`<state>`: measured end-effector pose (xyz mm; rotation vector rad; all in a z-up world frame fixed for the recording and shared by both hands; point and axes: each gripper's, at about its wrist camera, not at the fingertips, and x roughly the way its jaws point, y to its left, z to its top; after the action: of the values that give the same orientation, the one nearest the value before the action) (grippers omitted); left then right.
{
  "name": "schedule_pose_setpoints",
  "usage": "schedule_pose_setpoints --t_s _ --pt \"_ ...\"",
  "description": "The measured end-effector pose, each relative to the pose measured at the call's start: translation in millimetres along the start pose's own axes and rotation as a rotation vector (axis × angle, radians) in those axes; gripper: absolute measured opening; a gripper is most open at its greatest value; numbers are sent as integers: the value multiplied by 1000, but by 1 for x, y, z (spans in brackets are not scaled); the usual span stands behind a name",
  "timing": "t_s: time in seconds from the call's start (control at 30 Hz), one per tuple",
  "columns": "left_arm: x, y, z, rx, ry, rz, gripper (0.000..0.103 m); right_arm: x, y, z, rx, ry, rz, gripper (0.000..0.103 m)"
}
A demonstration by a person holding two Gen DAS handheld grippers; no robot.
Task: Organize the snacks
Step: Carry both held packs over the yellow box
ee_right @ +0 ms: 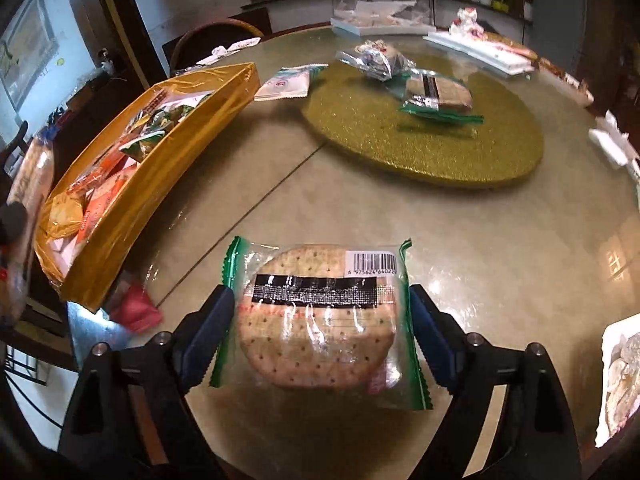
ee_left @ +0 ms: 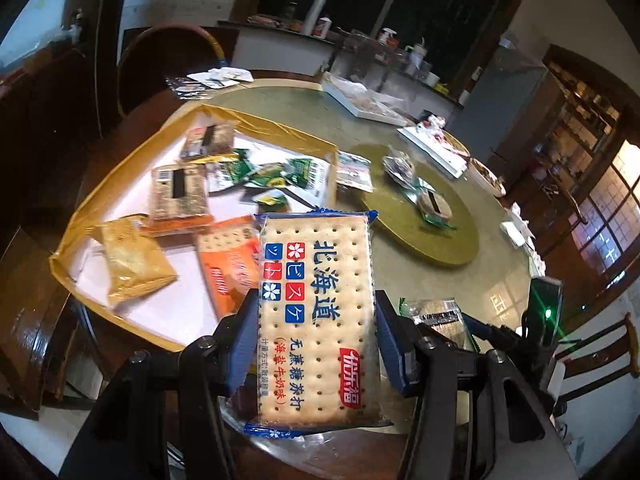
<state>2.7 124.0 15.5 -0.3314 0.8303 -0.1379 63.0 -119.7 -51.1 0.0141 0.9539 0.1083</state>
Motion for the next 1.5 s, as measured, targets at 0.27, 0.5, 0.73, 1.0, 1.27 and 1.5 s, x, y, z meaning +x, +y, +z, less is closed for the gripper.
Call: schedule_pose_setpoints --t_s 0.27,0.5,0.73,1.0,1.27,1.5 --pt "-13 37 22 -66 -57 42 54 -6 -1 -6 14 -38 29 76" --pt "-16 78 34 -146 -87 72 54 -28 10 5 40 -97 197 27" --pt "-2 84 39 -150 -74 51 54 -6 29 20 55 -30 233 27" --pt "12 89 33 -153 -34 33 54 0 64 26 -159 2 362 87" --pt "5 94 33 -166 -49 49 54 10 73 2 -255 111 378 86" --pt "6 96 33 -168 -45 50 54 3 90 -20 -315 76 252 86"
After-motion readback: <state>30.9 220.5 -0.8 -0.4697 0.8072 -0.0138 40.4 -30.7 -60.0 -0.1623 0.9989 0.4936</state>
